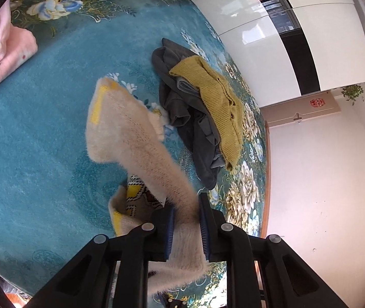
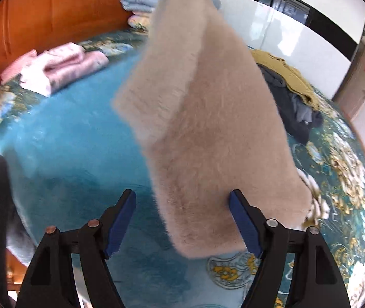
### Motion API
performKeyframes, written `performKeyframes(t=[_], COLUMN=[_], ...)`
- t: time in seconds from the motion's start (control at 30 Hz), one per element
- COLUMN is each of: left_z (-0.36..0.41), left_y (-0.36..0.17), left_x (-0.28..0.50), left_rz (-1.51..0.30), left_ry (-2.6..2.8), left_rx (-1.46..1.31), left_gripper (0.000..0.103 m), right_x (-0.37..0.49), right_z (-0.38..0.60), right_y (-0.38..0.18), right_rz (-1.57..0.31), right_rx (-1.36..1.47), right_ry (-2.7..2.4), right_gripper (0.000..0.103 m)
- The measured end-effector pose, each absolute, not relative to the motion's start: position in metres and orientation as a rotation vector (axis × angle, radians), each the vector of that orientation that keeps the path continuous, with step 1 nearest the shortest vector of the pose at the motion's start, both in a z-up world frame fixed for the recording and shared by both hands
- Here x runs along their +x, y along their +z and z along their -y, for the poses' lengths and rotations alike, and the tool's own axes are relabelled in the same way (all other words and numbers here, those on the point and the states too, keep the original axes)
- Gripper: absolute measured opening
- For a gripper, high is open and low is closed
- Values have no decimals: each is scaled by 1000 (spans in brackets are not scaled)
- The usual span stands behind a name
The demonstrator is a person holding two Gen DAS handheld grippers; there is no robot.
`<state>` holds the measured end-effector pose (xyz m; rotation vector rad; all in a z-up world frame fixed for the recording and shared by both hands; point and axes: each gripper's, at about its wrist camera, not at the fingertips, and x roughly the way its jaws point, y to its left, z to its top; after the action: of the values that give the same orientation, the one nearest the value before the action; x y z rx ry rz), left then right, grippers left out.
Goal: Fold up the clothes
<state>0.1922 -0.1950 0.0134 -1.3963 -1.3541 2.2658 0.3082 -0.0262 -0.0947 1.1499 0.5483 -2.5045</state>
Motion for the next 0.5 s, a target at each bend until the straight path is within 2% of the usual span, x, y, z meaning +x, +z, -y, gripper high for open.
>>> performKeyframes(t=[0.03, 0.07, 0.13, 0.3, 0.5], left_z=[197, 200, 205, 207, 201], left_y=[11, 9, 4, 1, 47], left_x=[193, 195, 197, 197, 203], left_rz=[1364, 1375, 1395, 1418, 1336], left_ry=[2265, 2262, 2259, 2235, 2282], left_rx=[-1398, -1399, -1400, -1387, -1233], left_gripper=[18, 18, 17, 15, 15], right_x=[305, 303, 297, 271, 233], right_z=[19, 13, -1, -40, -69], right_y=[-89, -83, -72, -27, 57], right_rz=[-536, -524, -499, -433, -344], right_rx=[1148, 1146, 1142, 1081, 901], right_ry=[-2531, -2558, -2612, -2771, -2906], right_gripper=[43, 39, 15, 13, 11])
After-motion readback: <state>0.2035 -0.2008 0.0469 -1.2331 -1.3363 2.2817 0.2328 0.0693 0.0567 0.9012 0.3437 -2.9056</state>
